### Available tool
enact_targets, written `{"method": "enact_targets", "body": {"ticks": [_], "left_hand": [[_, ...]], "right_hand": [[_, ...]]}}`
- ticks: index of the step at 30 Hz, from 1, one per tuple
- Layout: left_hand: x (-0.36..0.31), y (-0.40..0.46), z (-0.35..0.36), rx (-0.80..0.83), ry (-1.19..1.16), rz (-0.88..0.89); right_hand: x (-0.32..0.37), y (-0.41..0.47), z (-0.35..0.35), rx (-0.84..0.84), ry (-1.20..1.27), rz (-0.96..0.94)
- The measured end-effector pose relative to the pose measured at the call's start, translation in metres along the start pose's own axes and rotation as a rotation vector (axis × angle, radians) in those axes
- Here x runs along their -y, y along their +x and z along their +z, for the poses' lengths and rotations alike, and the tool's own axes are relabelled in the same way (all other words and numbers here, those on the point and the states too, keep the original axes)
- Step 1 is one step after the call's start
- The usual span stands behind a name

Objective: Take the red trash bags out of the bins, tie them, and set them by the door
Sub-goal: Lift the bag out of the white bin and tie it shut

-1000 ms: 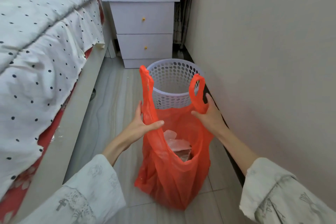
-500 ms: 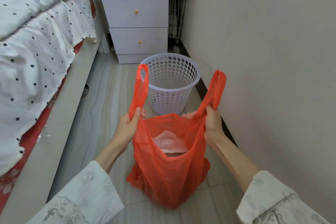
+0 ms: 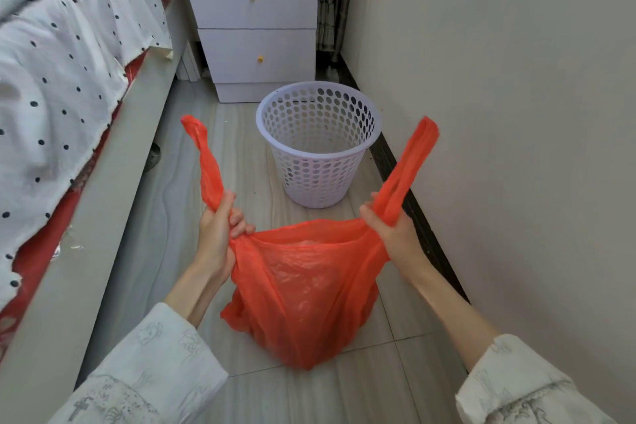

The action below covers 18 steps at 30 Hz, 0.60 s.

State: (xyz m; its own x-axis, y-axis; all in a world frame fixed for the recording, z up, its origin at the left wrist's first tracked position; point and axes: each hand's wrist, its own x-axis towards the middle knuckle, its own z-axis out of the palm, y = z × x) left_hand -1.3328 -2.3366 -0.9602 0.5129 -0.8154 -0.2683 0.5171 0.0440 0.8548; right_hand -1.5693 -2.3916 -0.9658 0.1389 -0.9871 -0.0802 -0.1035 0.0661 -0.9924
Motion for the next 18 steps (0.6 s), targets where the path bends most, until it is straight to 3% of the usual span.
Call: {"method": "enact_targets", "body": {"ticks": [3, 6, 11, 15, 18], "left_hand": [[0.004, -0.002, -0.003, 0.068, 0.032, 0.000], [0.010, -0.007, -0.007, 0.058, 0.209, 0.020], [0.028, -0.026, -0.025, 0.163, 0.399, 0.041], [0.039, -0.026, -0.023, 0.247, 0.421, 0.047], [0.034, -0.023, -0.014, 0.213, 0.147, -0.045]], "right_hand": [[-0.011, -0.001, -0.002, 0.138, -0.357, -0.239], [-0.018, 0.000, 0.001, 0.134, -0.455, -0.256], [-0.017, -0.002, 0.023, 0.041, 0.045, 0.110], [-0.011, -0.002, 0.038, -0.097, 0.302, 0.262], [-0.007, 0.004, 0.041, -0.098, 0.556, 0.363]]}}
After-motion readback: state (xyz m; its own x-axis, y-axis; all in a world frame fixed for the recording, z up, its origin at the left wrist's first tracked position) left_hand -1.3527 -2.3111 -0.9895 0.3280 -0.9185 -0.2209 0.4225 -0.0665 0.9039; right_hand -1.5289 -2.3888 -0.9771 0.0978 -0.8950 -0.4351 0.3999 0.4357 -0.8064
